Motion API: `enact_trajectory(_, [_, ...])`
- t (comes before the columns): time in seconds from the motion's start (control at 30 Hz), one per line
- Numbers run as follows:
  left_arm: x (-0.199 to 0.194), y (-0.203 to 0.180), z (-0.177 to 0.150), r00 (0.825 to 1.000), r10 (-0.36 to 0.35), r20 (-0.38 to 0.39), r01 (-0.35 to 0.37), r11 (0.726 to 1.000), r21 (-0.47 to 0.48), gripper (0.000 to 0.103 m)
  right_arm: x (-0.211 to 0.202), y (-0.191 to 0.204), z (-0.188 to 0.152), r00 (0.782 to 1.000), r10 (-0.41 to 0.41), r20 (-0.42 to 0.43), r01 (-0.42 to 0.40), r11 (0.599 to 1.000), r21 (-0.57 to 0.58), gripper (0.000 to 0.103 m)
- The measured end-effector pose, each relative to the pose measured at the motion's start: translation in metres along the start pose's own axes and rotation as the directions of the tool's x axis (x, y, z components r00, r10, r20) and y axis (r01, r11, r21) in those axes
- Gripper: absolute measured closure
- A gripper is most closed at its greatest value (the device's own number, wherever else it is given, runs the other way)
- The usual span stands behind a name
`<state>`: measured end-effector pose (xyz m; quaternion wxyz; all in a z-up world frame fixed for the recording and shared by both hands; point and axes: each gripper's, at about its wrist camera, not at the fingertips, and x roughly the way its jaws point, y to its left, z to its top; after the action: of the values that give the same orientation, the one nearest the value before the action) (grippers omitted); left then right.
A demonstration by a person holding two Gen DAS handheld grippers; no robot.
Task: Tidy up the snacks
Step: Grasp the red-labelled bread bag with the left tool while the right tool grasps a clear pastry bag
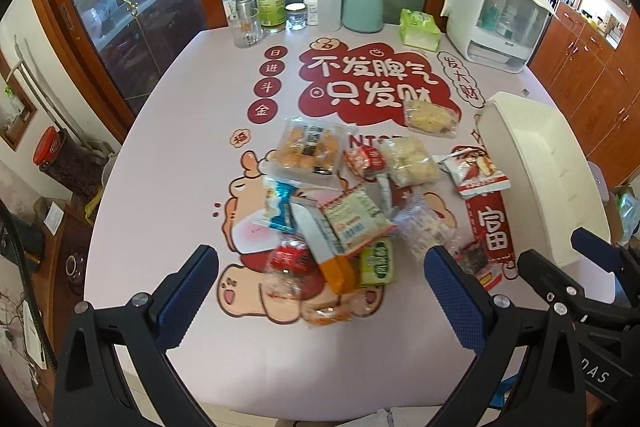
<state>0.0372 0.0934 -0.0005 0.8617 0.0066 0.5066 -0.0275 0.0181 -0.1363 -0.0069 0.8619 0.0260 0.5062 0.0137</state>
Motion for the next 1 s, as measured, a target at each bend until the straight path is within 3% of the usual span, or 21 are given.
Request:
enact_trajectory(0.23, [0.023,0.062,0.006,0.999,-0.014,-0.051,0.012,0.999,-0.042,0.001,0.023,0.026,0.005,0.996,0.033,-0.077,-0.032,0.999,0.022,0.023])
enact_trajectory(0.43, [0.064,0.099,-0.001,0.992,0.063,-0.107,-0.057,0.997,0.056,0.001,0.044,0.042,0.009,0.992,0.073,-0.107,-0.07,0.997,0.031,0.023])
enact_trajectory(0.73, [0.124,0.117,-0.012,0.975,-0.055,-0.217,0.085,0.988,0.131,0.001,0.097,0.042,0.014,0.993,0.057,-0.108,-0.06,0.998,-0.026,0.024])
enact_trajectory(1.0, [0.155,0.085,-0.02,0.951,-0.135,-0.279,0.187,0.967,0.17,0.006,0.143,0.017,0.011,0.99,0.036,-0.138,-0.048,0.995,-0.086,0.03])
